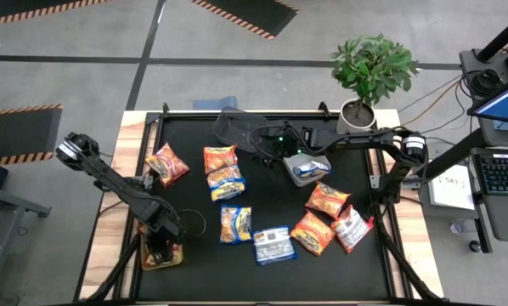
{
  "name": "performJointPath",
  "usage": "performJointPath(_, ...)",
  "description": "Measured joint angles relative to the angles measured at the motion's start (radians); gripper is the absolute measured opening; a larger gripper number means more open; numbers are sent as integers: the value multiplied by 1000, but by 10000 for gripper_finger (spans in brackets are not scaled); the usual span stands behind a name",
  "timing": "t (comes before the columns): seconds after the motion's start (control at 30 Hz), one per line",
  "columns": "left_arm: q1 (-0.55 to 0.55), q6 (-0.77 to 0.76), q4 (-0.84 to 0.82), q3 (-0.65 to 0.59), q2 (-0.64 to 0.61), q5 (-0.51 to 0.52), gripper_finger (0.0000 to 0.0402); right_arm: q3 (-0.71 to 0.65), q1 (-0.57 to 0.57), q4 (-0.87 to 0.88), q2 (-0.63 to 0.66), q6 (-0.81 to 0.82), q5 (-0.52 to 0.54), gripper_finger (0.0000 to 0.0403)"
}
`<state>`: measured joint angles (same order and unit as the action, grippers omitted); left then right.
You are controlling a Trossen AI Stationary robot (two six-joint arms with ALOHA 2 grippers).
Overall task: Sort Maruchan noodles
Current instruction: Put the red noodle pack into the yellow bin, then put the blue noodle pack into the white bin
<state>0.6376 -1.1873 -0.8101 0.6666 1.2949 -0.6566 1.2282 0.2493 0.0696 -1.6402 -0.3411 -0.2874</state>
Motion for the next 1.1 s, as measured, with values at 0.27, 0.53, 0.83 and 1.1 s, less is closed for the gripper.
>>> performJointPath(0.27,-17,133,-123,174,-17,94,0,0,0,0,0,7,0,9)
performJointPath(0.53,-152,664,-154,375,-17,528,0,0,0,0,0,8,0,9)
performJointPath(0.83,-497,1267,-52,371,-15,657,0,0,0,8,0,29,0,9)
performJointPath(1.1,-744,1443,218,207,-6,674,0,0,-4,107,0,230,0,9)
